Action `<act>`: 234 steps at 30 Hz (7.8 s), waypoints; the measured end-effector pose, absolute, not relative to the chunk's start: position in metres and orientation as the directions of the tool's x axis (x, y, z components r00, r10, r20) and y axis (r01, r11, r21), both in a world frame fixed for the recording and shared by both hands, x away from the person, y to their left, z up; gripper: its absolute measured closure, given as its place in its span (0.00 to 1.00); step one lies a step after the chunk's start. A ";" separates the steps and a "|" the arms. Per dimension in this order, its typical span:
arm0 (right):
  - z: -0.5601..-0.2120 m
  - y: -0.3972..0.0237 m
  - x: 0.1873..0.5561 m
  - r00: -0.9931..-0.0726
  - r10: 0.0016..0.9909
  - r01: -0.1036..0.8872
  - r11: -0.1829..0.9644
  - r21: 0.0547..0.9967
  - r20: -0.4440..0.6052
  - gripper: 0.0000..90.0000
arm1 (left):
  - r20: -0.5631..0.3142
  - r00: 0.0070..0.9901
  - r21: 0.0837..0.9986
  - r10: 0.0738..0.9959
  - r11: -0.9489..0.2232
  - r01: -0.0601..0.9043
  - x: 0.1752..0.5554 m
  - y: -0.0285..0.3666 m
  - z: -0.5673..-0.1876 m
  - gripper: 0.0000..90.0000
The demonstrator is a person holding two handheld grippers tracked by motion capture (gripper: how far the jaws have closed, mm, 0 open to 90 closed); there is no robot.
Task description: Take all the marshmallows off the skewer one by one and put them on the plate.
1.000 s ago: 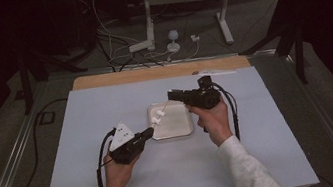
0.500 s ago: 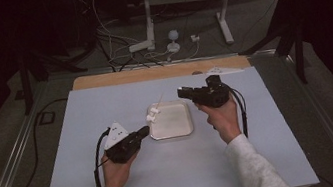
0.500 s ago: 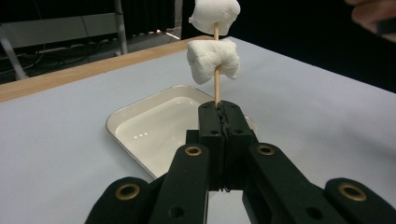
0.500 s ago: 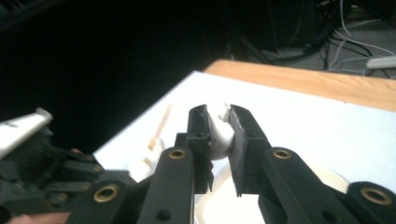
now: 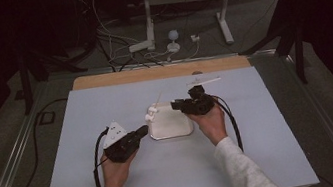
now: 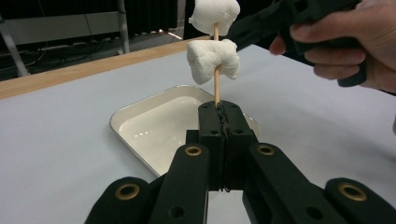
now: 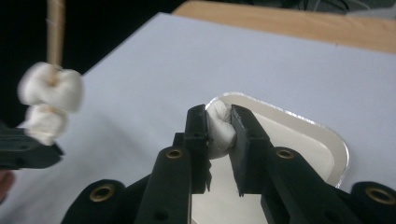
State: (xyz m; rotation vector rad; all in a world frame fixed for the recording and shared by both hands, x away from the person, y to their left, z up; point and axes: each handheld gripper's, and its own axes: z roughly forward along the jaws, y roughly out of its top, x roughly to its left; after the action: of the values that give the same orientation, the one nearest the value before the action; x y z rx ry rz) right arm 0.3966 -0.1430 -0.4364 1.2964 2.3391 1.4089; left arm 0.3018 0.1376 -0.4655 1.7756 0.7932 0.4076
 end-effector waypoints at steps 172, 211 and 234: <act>-0.442 -0.092 0.372 -0.731 0.440 0.639 0.170 0.750 0.522 0.85 | -0.146 0.718 0.936 0.681 -0.139 0.322 0.303 0.127 -0.474 1.00; -0.397 -0.119 0.376 -0.732 0.502 0.583 0.111 0.805 0.461 0.86 | -0.043 0.732 0.925 0.680 -0.249 0.286 0.299 0.121 -0.478 1.00; -0.364 -0.148 0.381 -0.731 0.550 0.531 0.087 0.843 0.404 0.85 | -0.087 0.692 0.927 0.717 -0.197 0.320 0.301 0.137 -0.479 1.00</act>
State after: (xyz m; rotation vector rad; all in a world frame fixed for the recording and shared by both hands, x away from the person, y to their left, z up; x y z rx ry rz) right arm 0.3811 -0.1482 -0.3642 1.1453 2.3041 1.7733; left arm 0.3012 0.1374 -0.4794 1.7907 0.8236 0.4454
